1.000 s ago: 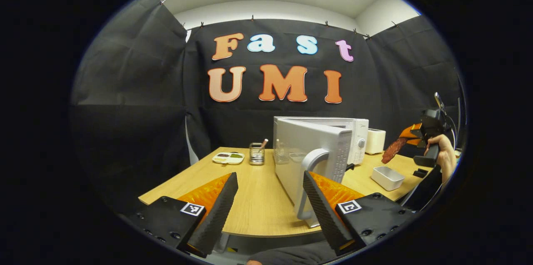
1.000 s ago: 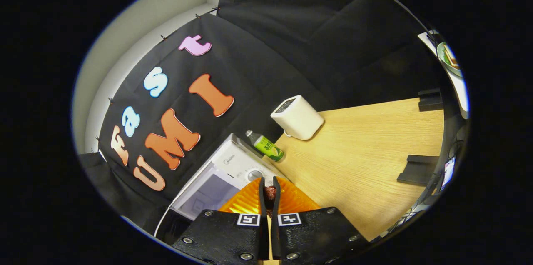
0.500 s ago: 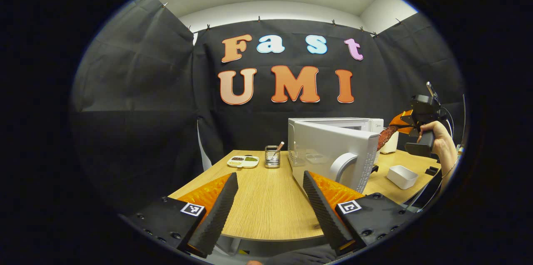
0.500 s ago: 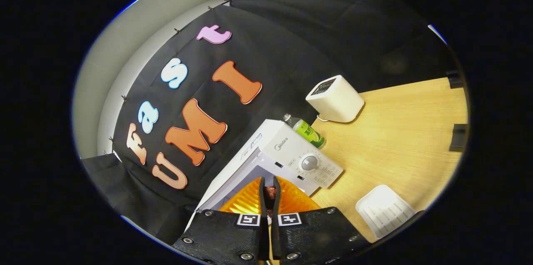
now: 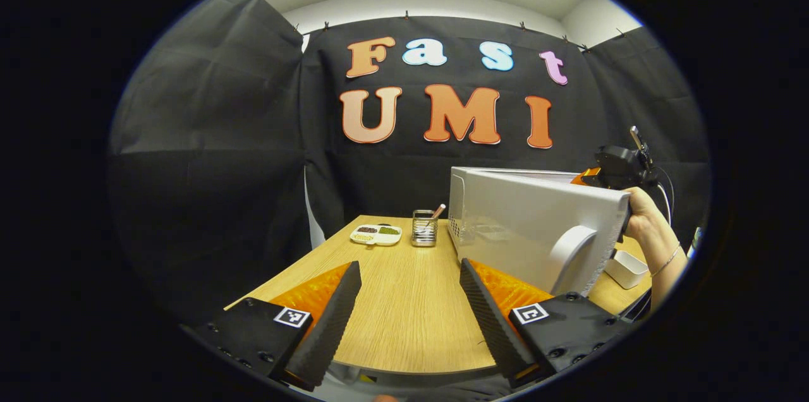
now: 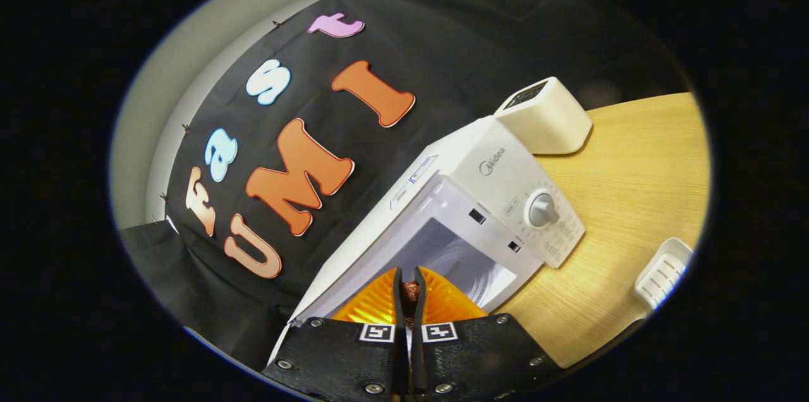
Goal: Open the microwave oven with the left hand, put the food in, and close the microwave oven.
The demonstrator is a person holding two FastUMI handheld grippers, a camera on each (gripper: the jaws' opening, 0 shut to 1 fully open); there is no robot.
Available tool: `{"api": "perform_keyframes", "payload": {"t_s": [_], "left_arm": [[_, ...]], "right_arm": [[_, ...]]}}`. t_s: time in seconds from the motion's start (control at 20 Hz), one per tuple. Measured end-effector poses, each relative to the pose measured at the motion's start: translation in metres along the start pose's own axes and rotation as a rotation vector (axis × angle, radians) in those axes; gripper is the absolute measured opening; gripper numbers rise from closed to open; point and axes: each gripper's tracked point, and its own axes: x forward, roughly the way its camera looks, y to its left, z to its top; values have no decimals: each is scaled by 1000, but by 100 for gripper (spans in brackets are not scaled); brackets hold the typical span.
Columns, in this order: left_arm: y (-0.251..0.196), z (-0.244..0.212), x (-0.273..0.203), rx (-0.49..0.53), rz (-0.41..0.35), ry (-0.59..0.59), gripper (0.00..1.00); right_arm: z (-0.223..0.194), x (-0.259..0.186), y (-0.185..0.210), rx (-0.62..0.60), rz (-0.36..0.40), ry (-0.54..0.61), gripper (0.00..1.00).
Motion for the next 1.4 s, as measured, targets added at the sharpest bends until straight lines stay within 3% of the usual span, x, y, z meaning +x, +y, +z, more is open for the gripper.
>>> {"api": "perform_keyframes", "payload": {"t_s": [0.05,0.25,0.3,0.35,0.4,0.45,0.5,0.6,0.65,0.7,0.75,0.9,0.95,1.0,1.05,1.15,1.25,1.4], "left_arm": [[3,-2,8,-2,1,4,93],[10,-5,28,-15,6,18,93],[12,-6,33,-20,9,20,100],[15,-7,37,-18,16,21,100],[18,-7,41,-17,20,22,94],[20,-8,45,-18,22,23,100],[22,-10,48,-18,26,29,94],[24,-13,52,-18,29,35,94],[26,-15,54,-15,33,41,100],[26,-16,56,-17,33,44,100],[25,-16,58,-20,31,44,94],[22,-16,61,-28,24,46,94],[22,-17,62,-27,23,46,98],[21,-16,62,-25,23,45,93],[20,-16,61,-24,23,45,95],[20,-14,60,-22,24,40,98],[18,-12,57,-19,23,36,97],[14,-5,52,-5,20,25,94]], "right_arm": [[-6,12,2,11,1,4,1],[-32,52,8,21,13,12,1],[-39,55,7,10,16,9,1],[-44,62,6,5,19,4,1],[-48,71,5,2,21,3,2],[-51,82,4,-1,21,1,1],[-57,89,1,-11,15,0,1],[-64,102,-6,-42,7,-10,1],[-64,104,-3,-49,22,-16,2],[-65,107,-4,-73,24,-11,5],[-68,109,-9,-106,8,-3,12],[-70,115,-28,-263,-62,7,30],[-66,113,-27,-298,-59,2,47],[-62,112,-29,-333,-65,-8,56],[-60,110,-31,-364,-72,-18,72],[-57,108,-30,-423,-74,-24,87],[-55,99,-27,-467,-62,-10,94],[-42,82,-17,-534,-26,-25,94]]}}
